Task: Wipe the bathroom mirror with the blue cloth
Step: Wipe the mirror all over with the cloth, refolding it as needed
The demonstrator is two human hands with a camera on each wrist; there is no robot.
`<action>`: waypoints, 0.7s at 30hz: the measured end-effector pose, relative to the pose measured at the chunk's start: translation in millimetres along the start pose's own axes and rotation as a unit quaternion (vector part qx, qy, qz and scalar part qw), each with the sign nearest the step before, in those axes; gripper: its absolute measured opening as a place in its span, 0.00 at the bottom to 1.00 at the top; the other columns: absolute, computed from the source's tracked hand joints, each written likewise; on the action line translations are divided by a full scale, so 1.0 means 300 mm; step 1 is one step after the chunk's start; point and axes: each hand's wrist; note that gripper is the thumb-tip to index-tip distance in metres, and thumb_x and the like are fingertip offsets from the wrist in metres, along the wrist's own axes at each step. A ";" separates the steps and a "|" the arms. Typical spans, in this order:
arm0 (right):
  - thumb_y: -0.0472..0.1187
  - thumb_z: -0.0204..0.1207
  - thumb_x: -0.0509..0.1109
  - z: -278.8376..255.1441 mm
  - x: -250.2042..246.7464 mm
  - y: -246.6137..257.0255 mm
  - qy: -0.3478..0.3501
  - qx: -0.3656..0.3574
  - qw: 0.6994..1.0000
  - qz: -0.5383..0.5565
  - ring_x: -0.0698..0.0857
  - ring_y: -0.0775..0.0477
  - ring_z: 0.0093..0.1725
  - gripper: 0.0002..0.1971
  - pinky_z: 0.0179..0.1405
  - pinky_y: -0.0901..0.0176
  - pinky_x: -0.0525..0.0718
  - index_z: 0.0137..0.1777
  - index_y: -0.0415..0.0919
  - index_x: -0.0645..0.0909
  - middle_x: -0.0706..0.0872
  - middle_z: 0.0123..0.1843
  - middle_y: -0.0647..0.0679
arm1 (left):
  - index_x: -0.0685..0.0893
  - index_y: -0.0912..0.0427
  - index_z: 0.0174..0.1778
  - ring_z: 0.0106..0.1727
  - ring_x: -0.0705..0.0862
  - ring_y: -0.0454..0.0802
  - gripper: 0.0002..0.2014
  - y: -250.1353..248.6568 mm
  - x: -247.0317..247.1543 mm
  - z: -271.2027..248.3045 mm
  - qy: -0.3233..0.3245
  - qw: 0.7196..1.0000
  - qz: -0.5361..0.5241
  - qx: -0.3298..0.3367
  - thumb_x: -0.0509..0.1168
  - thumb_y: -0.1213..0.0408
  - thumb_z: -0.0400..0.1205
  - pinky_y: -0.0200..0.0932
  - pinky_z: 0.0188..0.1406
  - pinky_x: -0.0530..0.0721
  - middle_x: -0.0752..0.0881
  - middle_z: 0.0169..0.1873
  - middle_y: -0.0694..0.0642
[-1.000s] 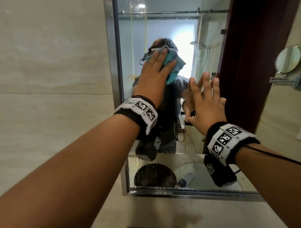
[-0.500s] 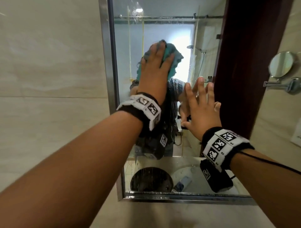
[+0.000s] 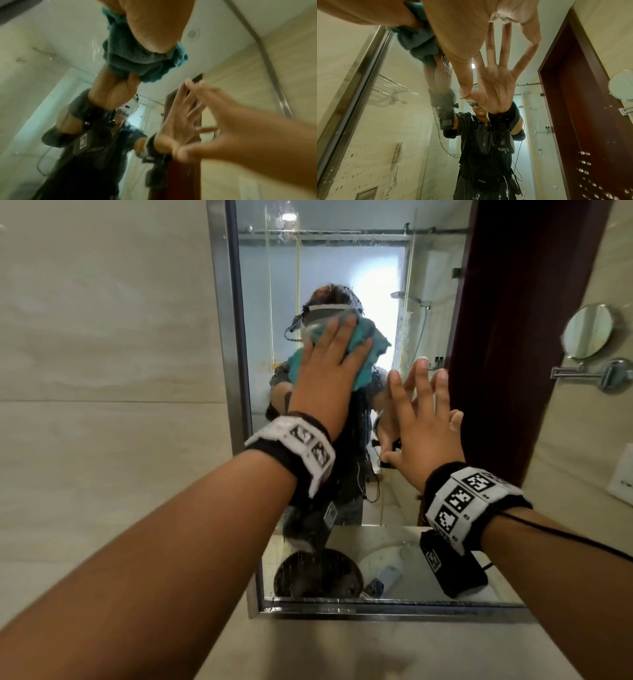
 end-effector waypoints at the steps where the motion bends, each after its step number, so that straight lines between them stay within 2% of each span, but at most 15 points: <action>1: 0.50 0.70 0.76 0.002 0.001 -0.003 0.002 0.001 1.000 -0.003 0.29 0.37 0.79 0.57 0.73 0.23 0.52 0.80 0.55 0.29 0.20 0.78 0.48 | 0.59 0.50 0.82 0.83 0.47 0.59 0.34 -0.022 0.034 -0.057 0.001 0.999 0.007 0.037 0.65 0.68 0.81 0.60 0.82 0.45 0.51 0.83 0.57; 2: 0.50 0.71 0.75 0.003 0.002 -0.005 0.007 0.001 1.000 -0.005 0.28 0.36 0.79 0.57 0.72 0.22 0.53 0.80 0.55 0.28 0.18 0.77 0.49 | 0.58 0.50 0.82 0.83 0.48 0.60 0.35 -0.038 0.086 -0.136 0.035 0.995 0.032 0.084 0.66 0.68 0.81 0.63 0.81 0.46 0.51 0.83 0.58; 3: 0.51 0.71 0.75 0.001 0.001 -0.004 0.011 0.001 1.000 -0.008 0.27 0.36 0.79 0.57 0.72 0.23 0.53 0.79 0.55 0.27 0.18 0.76 0.49 | 0.53 0.50 0.83 0.83 0.45 0.59 0.37 -0.052 0.135 -0.228 0.109 0.985 0.064 0.119 0.65 0.68 0.81 0.63 0.80 0.43 0.48 0.84 0.57; 5: 0.51 0.70 0.76 -0.001 -0.001 -0.004 0.011 -0.004 1.000 -0.019 0.27 0.36 0.79 0.59 0.73 0.23 0.54 0.79 0.54 0.26 0.19 0.78 0.47 | 0.44 0.48 0.83 0.83 0.36 0.56 0.38 -0.055 0.185 -0.372 0.226 0.958 0.115 0.137 0.60 0.66 0.83 0.60 0.79 0.35 0.39 0.83 0.53; 7: 0.51 0.69 0.77 0.000 -0.003 -0.005 0.011 -0.002 1.000 -0.019 0.27 0.35 0.79 0.60 0.72 0.24 0.53 0.79 0.54 0.26 0.20 0.78 0.46 | 0.45 0.47 0.83 0.83 0.36 0.56 0.37 -0.024 0.166 -0.370 0.237 0.948 0.134 0.165 0.60 0.65 0.83 0.60 0.80 0.36 0.39 0.83 0.52; 9: 0.51 0.69 0.77 -0.002 -0.004 0.001 0.014 -0.001 1.000 -0.015 0.28 0.35 0.79 0.60 0.72 0.24 0.52 0.79 0.54 0.26 0.21 0.79 0.46 | 0.46 0.46 0.83 0.83 0.39 0.56 0.37 0.020 0.116 -0.259 0.184 0.961 0.127 0.160 0.61 0.63 0.83 0.59 0.82 0.40 0.41 0.83 0.52; 11: 0.50 0.68 0.77 -0.001 -0.002 0.001 0.013 0.002 1.000 -0.018 0.28 0.35 0.79 0.60 0.72 0.24 0.53 0.80 0.54 0.27 0.21 0.79 0.46 | 0.51 0.45 0.83 0.83 0.42 0.56 0.36 0.064 0.028 -0.109 0.075 0.992 0.070 0.071 0.63 0.63 0.82 0.59 0.82 0.45 0.44 0.84 0.53; 13: 0.49 0.68 0.78 -0.001 0.003 -0.001 0.013 0.002 1.000 -0.014 0.28 0.35 0.79 0.60 0.71 0.24 0.53 0.80 0.54 0.28 0.22 0.79 0.46 | 0.59 0.48 0.82 0.83 0.45 0.58 0.34 0.083 -0.035 -0.014 0.005 1.000 0.014 -0.012 0.65 0.64 0.81 0.60 0.82 0.48 0.49 0.83 0.55; 14: 0.49 0.68 0.78 -0.002 0.004 -0.001 0.011 0.001 1.000 -0.012 0.28 0.35 0.79 0.59 0.71 0.23 0.53 0.80 0.54 0.29 0.23 0.80 0.46 | 0.61 0.49 0.81 0.83 0.46 0.59 0.33 0.080 -0.032 -0.004 -0.015 0.999 -0.009 -0.032 0.65 0.65 0.81 0.60 0.81 0.47 0.50 0.83 0.57; 16: 0.50 0.69 0.77 -0.002 0.007 -0.004 0.009 -0.001 1.000 -0.009 0.28 0.35 0.79 0.59 0.71 0.23 0.53 0.80 0.54 0.29 0.22 0.79 0.47 | 0.63 0.51 0.81 0.83 0.49 0.61 0.34 0.044 0.014 -0.045 -0.035 0.999 -0.018 -0.007 0.68 0.67 0.79 0.64 0.80 0.50 0.53 0.83 0.59; 17: 0.51 0.69 0.76 -0.002 0.007 -0.006 0.006 -0.002 1.000 -0.005 0.28 0.36 0.79 0.58 0.71 0.22 0.52 0.80 0.55 0.28 0.21 0.79 0.48 | 0.62 0.51 0.82 0.83 0.51 0.62 0.36 0.018 0.059 -0.097 -0.025 0.999 0.000 0.041 0.68 0.68 0.79 0.66 0.80 0.52 0.54 0.83 0.59; 18: 0.52 0.70 0.75 -0.002 0.008 -0.008 0.003 -0.005 1.000 -0.003 0.28 0.36 0.79 0.57 0.72 0.22 0.52 0.80 0.55 0.28 0.20 0.78 0.49 | 0.57 0.50 0.83 0.83 0.49 0.61 0.37 -0.009 0.109 -0.168 0.026 0.994 0.040 0.098 0.67 0.68 0.79 0.67 0.80 0.49 0.52 0.83 0.59; 19: 0.52 0.70 0.74 -0.001 0.007 -0.010 -0.002 -0.008 1.000 -0.005 0.28 0.36 0.79 0.57 0.73 0.22 0.52 0.80 0.55 0.28 0.20 0.78 0.49 | 0.52 0.49 0.84 0.83 0.45 0.60 0.38 -0.029 0.156 -0.248 0.108 0.981 0.082 0.140 0.64 0.68 0.81 0.66 0.80 0.43 0.47 0.83 0.57; 21: 0.53 0.70 0.75 -0.005 0.014 -0.015 -0.010 -0.012 1.000 -0.019 0.29 0.37 0.79 0.58 0.74 0.24 0.53 0.79 0.54 0.27 0.21 0.79 0.48 | 0.47 0.49 0.84 0.83 0.37 0.57 0.37 -0.036 0.222 -0.384 0.232 0.947 0.132 0.176 0.60 0.68 0.83 0.62 0.77 0.33 0.39 0.83 0.54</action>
Point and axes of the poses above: each hand's wrist, its own z-axis towards the middle knuckle, its own x-axis out of the palm, y = z × x
